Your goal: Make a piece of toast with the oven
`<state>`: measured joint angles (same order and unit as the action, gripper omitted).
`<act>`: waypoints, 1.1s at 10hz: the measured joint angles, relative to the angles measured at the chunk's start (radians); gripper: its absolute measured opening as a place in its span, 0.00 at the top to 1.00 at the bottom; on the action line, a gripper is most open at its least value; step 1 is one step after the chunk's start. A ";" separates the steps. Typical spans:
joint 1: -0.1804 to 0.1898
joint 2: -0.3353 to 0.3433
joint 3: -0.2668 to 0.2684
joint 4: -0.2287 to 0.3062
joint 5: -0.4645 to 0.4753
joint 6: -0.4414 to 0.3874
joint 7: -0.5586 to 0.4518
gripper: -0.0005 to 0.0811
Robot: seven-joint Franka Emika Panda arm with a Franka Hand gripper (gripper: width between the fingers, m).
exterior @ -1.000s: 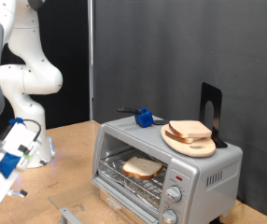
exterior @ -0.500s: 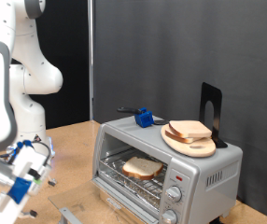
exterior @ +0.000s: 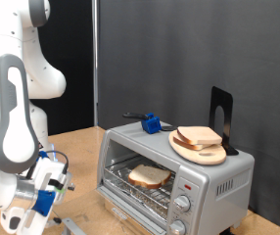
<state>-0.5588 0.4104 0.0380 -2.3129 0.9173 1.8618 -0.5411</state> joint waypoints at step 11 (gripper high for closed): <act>0.038 -0.148 0.055 0.035 0.088 0.053 0.307 0.01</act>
<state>-0.5203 0.2624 0.0933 -2.2775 1.0052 1.9145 -0.2340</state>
